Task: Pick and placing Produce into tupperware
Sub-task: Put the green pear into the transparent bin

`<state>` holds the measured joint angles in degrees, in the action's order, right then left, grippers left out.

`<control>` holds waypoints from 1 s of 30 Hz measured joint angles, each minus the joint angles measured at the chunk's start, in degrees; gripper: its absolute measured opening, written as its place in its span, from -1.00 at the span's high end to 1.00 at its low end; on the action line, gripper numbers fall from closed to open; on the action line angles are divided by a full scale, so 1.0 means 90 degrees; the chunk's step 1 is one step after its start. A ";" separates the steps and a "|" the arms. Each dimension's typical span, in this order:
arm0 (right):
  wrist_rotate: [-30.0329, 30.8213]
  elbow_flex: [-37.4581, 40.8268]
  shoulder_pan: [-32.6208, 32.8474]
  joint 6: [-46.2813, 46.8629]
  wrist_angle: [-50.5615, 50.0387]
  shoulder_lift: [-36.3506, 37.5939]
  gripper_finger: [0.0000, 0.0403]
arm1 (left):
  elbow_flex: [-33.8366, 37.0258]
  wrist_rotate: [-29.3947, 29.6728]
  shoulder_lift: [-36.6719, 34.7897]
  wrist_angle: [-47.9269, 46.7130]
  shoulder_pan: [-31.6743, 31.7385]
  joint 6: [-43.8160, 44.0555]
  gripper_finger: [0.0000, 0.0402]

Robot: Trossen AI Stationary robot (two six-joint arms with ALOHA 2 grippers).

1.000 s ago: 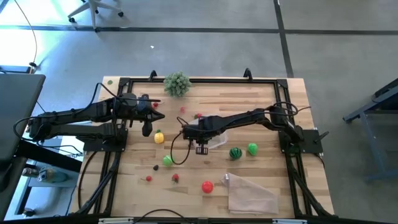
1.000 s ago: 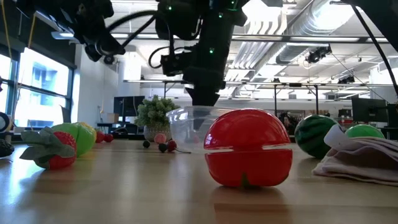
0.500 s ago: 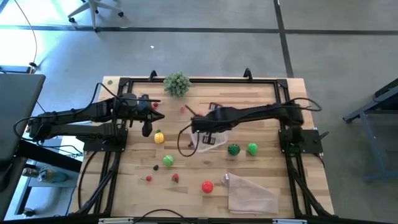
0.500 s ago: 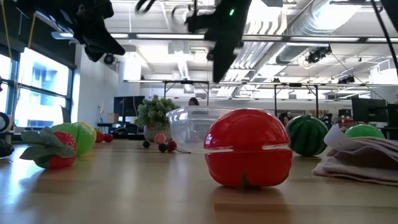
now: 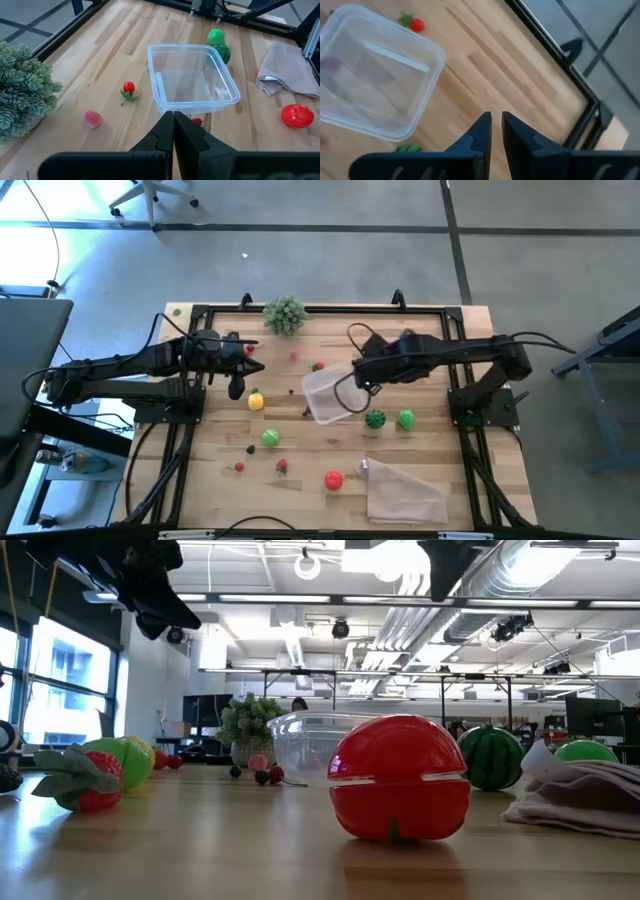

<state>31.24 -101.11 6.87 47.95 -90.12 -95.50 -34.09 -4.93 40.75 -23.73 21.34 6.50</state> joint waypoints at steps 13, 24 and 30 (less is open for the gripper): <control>-0.1657 0.2649 0.0563 0.2359 0.0088 0.1116 0.83 | 0.0000 0.0002 0.0000 0.0005 0.0002 -0.0015 1.00; -0.2798 0.4267 0.0885 0.3137 0.1049 0.1549 0.78 | 0.0000 0.0002 0.0000 -0.0002 0.0000 -0.0023 1.00; -0.2664 0.4413 0.0924 0.2954 0.1298 0.1553 0.60 | 0.0000 0.0002 0.0000 -0.0002 0.0000 -0.0022 1.00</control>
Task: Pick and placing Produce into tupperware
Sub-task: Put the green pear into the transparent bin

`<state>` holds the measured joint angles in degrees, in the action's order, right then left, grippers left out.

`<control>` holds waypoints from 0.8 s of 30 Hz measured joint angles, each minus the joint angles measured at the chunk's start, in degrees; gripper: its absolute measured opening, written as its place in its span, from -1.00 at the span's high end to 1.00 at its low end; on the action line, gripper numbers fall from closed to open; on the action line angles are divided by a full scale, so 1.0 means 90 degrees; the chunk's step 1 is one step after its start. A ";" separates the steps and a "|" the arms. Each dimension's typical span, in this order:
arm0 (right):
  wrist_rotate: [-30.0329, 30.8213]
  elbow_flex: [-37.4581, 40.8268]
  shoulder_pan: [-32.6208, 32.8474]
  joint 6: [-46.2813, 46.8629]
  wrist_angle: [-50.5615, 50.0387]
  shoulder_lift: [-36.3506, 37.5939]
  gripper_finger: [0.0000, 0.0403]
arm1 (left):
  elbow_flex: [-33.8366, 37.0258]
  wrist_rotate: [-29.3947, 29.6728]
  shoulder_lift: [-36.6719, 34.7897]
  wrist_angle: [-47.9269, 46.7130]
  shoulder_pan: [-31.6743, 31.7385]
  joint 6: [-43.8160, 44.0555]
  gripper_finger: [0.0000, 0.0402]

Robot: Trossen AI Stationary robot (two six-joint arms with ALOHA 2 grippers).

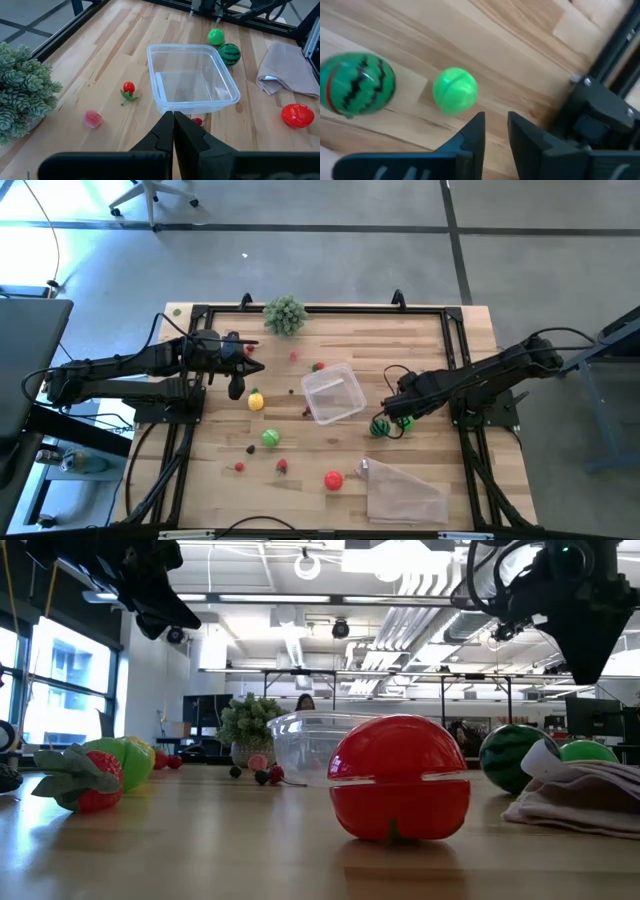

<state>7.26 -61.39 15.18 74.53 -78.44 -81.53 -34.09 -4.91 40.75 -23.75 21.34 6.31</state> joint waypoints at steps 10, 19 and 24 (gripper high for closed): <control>0.0305 0.0248 0.0243 0.0382 0.0579 -0.0001 0.21 | 0.0000 0.0000 0.0000 0.0000 0.0002 0.0000 1.00; 0.1134 0.0254 0.0756 0.1685 0.0503 -0.0001 0.05 | 0.0000 0.0000 0.0000 0.0000 0.0000 0.0000 1.00; 0.1148 0.0254 0.0878 0.1958 0.0478 -0.0001 0.04 | 0.0000 0.0000 0.0000 0.0000 0.0000 0.0000 1.00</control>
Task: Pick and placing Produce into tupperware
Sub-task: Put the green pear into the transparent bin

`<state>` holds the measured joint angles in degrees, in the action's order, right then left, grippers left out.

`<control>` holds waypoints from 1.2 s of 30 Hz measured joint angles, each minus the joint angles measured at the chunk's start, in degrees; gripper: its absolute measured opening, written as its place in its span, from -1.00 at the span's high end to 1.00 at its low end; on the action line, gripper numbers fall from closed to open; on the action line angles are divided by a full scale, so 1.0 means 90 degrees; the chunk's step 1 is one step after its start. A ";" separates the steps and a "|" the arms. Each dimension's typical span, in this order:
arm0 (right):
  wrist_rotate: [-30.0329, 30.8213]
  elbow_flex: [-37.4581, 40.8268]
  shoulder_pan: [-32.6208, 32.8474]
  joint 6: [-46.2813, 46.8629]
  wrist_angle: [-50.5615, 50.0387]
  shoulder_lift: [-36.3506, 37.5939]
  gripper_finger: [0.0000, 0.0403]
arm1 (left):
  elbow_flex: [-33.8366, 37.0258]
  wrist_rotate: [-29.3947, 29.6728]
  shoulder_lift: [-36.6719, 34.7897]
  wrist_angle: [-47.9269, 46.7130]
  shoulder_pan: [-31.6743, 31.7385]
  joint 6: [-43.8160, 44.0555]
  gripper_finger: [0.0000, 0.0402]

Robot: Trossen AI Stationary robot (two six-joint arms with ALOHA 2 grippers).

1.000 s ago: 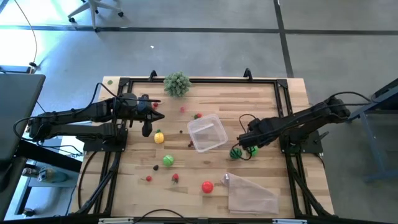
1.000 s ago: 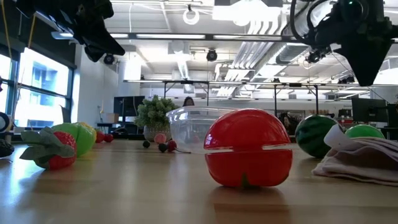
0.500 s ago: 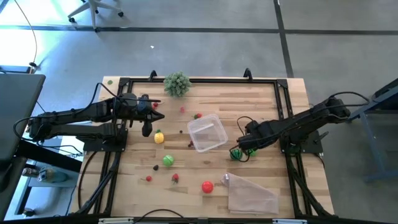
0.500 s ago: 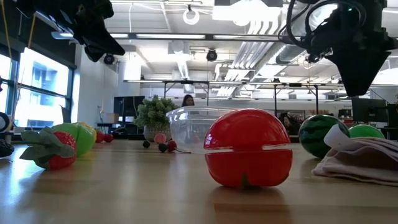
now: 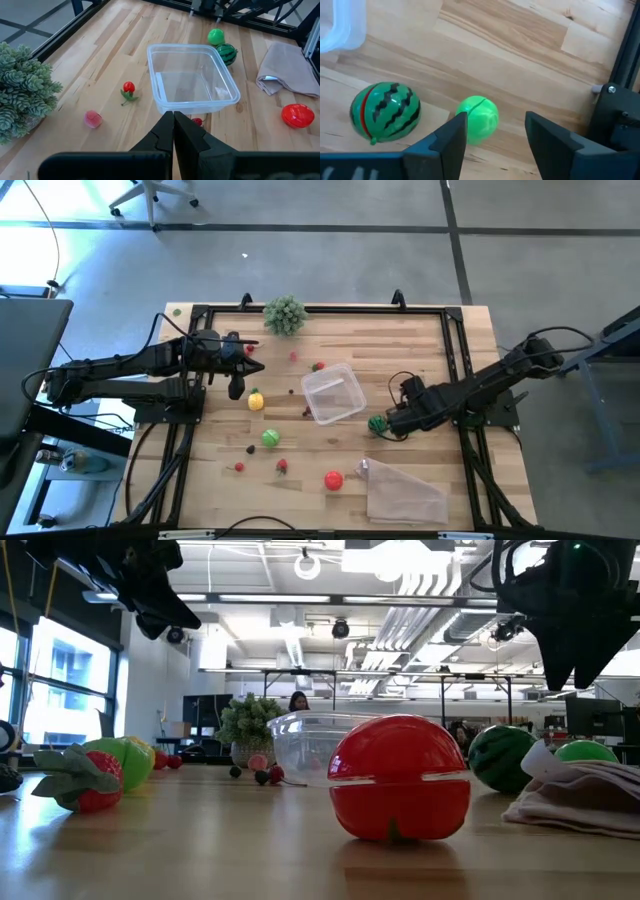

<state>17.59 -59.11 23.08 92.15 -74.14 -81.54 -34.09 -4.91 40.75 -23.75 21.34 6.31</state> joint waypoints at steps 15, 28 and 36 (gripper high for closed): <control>0.0198 0.0000 0.0586 0.1401 -0.0040 -0.0533 0.04 | 0.0000 0.0000 0.0000 0.0000 0.0001 0.0002 1.00; 0.0146 0.0000 0.0702 0.1925 0.0240 -0.1207 0.04 | 0.0000 0.0000 0.0000 0.0000 0.0001 0.0002 1.00; 0.0330 0.0000 0.0808 0.2223 0.0328 -0.1295 0.04 | 0.0000 0.0001 -0.0001 0.0000 0.0001 0.0002 1.00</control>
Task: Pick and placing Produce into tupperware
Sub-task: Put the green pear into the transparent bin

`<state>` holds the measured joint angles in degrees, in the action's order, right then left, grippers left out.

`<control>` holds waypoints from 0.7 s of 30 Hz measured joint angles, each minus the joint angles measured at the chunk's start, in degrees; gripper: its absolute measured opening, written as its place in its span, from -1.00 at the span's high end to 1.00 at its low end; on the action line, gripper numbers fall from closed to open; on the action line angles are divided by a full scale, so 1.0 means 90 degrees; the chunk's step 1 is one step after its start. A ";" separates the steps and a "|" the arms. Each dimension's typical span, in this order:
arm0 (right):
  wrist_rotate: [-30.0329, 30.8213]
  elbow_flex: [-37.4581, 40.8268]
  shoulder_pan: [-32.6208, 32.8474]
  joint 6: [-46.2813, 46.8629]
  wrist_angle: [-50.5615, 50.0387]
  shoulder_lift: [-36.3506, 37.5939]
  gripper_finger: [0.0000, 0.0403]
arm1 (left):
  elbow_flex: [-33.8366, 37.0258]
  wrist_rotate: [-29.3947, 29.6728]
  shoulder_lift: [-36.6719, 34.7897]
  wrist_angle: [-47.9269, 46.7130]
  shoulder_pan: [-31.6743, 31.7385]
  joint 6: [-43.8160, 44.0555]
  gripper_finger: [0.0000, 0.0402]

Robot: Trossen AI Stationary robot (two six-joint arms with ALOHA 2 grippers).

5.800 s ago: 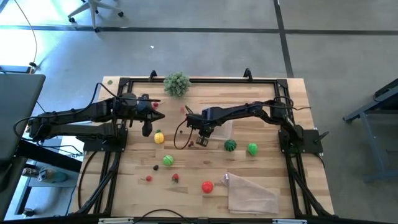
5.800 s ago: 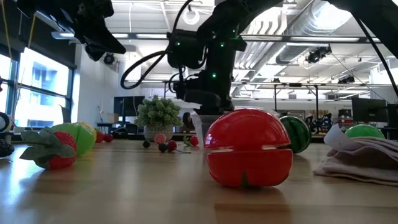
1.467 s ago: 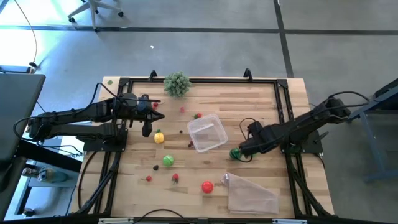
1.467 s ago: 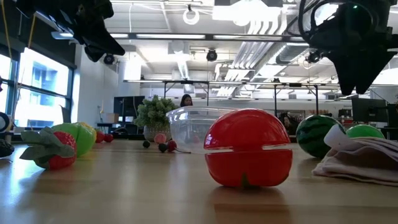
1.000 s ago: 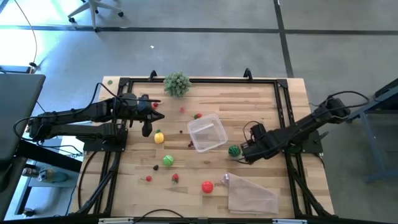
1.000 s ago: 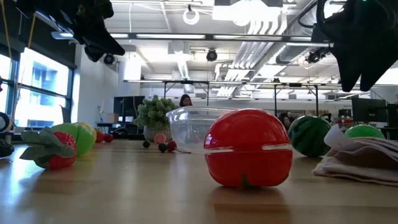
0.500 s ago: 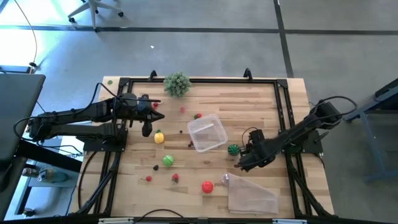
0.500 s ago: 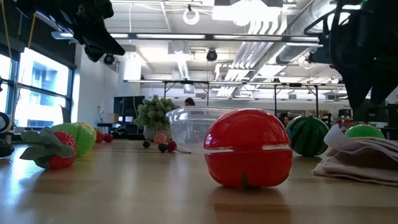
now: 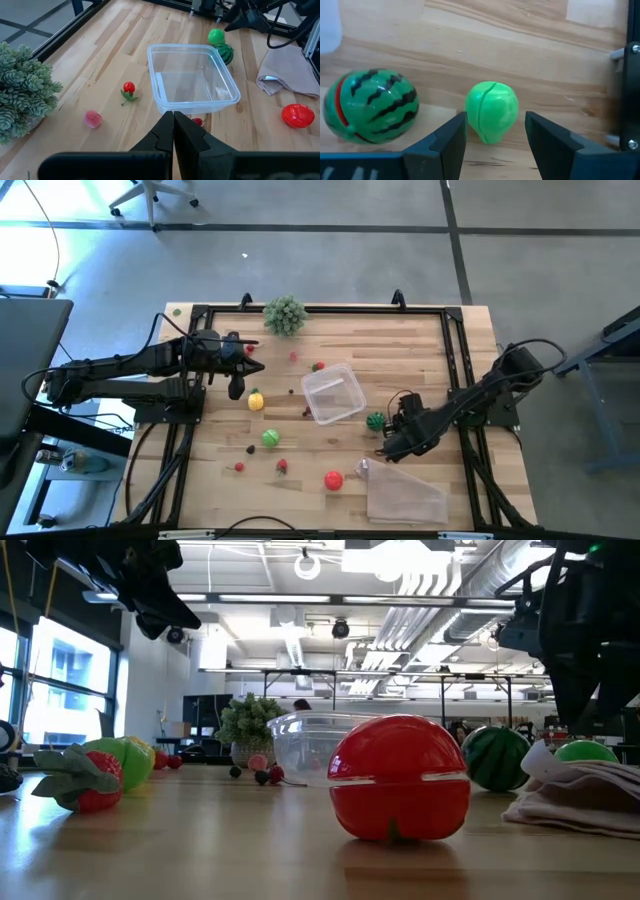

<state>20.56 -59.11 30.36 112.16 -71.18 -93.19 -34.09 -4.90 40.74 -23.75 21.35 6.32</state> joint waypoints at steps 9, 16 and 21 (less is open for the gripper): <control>0.0170 0.0002 0.0291 0.0605 0.0052 -0.0173 0.04 | 0.0000 0.0000 0.0000 0.0000 0.0000 0.0000 1.00; 0.0206 0.0002 0.0349 0.1004 0.0008 -0.0536 0.04 | 0.0000 0.0001 -0.0001 0.0000 0.0000 0.0001 1.00; 0.0326 0.0002 0.0348 0.1061 0.0083 -0.0768 0.04 | 0.0000 0.0001 -0.0001 0.0000 -0.0001 0.0001 1.00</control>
<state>23.49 -59.09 33.49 121.71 -70.44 -100.10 -34.09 -4.89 40.73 -23.75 21.34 6.33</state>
